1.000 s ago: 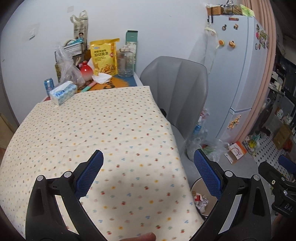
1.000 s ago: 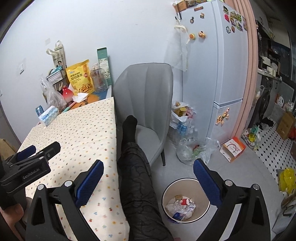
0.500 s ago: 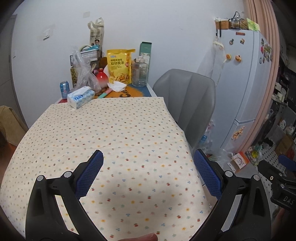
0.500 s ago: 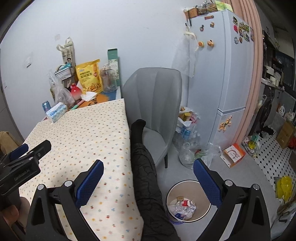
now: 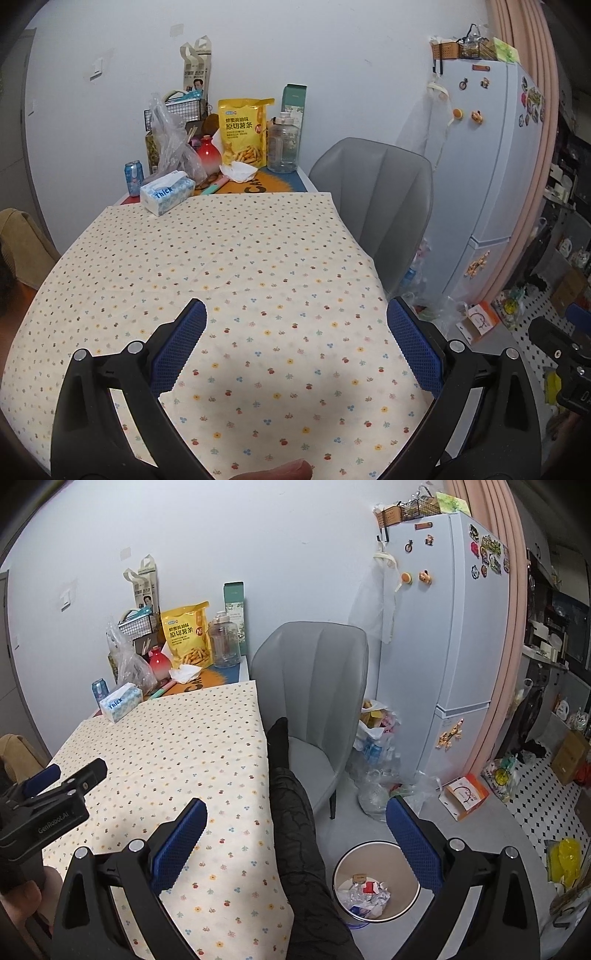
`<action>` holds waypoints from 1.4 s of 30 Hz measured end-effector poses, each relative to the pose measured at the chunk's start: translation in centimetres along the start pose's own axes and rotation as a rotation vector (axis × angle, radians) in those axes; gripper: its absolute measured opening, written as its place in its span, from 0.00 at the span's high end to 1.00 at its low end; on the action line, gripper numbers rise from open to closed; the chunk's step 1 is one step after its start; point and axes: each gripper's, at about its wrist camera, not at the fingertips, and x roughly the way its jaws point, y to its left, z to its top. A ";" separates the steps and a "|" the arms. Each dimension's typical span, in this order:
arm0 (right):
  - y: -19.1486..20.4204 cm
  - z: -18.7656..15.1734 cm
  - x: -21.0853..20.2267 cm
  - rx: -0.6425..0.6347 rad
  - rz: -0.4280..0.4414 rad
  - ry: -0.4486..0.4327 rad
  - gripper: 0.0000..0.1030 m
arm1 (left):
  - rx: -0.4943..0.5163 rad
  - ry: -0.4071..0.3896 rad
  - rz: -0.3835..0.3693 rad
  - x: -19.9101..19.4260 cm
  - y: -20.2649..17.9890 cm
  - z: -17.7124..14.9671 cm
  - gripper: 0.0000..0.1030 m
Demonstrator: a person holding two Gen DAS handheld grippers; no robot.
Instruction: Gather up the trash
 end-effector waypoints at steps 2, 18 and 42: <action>-0.3 0.0 0.0 0.000 -0.010 -0.004 0.08 | 0.009 -0.002 -0.006 0.1 -0.4 0.0 0.06; -0.8 0.0 -0.3 0.005 -0.009 -0.013 0.08 | 0.006 -0.022 0.004 -1.1 -0.5 -0.2 0.06; -0.2 -0.2 -0.2 -0.008 0.019 -0.013 0.08 | 0.008 -0.029 0.023 -1.4 -0.6 0.0 0.06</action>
